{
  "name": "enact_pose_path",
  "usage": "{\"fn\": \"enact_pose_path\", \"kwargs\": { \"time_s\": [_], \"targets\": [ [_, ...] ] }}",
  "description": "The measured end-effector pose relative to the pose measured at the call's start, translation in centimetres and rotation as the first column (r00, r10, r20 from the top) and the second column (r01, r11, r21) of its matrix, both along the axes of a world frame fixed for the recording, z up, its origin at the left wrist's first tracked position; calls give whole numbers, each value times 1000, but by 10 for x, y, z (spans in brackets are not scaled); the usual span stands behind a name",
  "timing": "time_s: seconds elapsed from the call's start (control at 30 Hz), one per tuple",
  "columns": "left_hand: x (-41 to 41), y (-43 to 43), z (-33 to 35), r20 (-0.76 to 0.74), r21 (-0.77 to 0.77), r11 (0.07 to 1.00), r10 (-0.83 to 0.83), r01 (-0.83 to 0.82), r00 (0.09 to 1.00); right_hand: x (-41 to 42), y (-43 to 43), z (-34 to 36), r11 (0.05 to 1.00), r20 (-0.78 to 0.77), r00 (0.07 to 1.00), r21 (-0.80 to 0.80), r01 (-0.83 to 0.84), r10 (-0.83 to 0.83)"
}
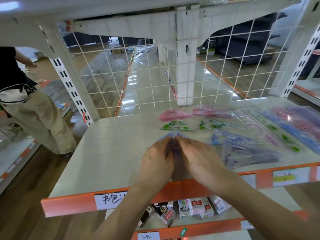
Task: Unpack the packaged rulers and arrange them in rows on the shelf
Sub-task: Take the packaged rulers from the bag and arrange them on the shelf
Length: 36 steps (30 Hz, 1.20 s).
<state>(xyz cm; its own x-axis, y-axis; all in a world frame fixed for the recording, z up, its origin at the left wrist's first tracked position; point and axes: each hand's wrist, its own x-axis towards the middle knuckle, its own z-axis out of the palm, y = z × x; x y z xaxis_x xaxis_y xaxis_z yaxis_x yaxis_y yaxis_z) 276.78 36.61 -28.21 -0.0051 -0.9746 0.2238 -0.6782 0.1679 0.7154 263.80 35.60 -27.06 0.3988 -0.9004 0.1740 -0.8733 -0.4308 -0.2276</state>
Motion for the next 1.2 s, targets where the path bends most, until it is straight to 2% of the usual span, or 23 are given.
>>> {"fn": "enact_pose_path", "kwargs": {
  "time_s": [0.03,0.13,0.17,0.27,0.33,0.5,0.63,0.7,0.77,0.83,0.9,1.0,1.1,1.2],
  "targets": [
    [1,0,1,8,-11,1000,3,-3,1000,-1,0,0,1000,13,1000,-20,5,-4],
    [2,0,2,38,1,999,-35,35,999,0,0,-11,985,179,983,-161,66,-36],
    [2,-1,2,46,-7,1000,-29,29,999,3,1,-14,985,213,977,-159,67,-33],
    [2,-3,0,98,-62,998,-1,7,995,10,6,-18,1000,238,971,-15,22,-18],
    [3,-4,1,67,-53,998,-22,26,998,8,4,-18,999,271,962,-18,52,-45],
    [8,-8,4,62,-15,997,-76,77,995,-3,-7,-11,998,150,988,-52,-19,26],
    [15,-3,11,19,-48,986,-158,158,987,-18,-11,0,993,251,962,-81,-88,106],
    [19,-2,8,24,-13,977,-211,211,977,-20,-8,-2,991,267,954,-29,-133,136],
    [22,-5,5,72,-31,980,-192,195,979,-22,-10,-2,989,234,962,16,-146,138],
    [26,-4,4,114,-63,991,-107,115,988,-26,-10,1,990,196,971,-10,-141,141],
    [29,-3,4,161,-67,994,-74,85,984,-27,-8,2,990,220,965,-20,-139,140],
    [27,-1,7,160,20,995,-97,95,982,-26,-9,1,990,266,957,41,-134,119],
    [27,-4,18,55,172,983,-72,61,996,-28,-21,7,970,456,890,225,-96,-18],
    [26,-5,26,-15,355,933,-56,57,998,-30,-23,7,916,460,879,394,-77,-124]
  ]
}}
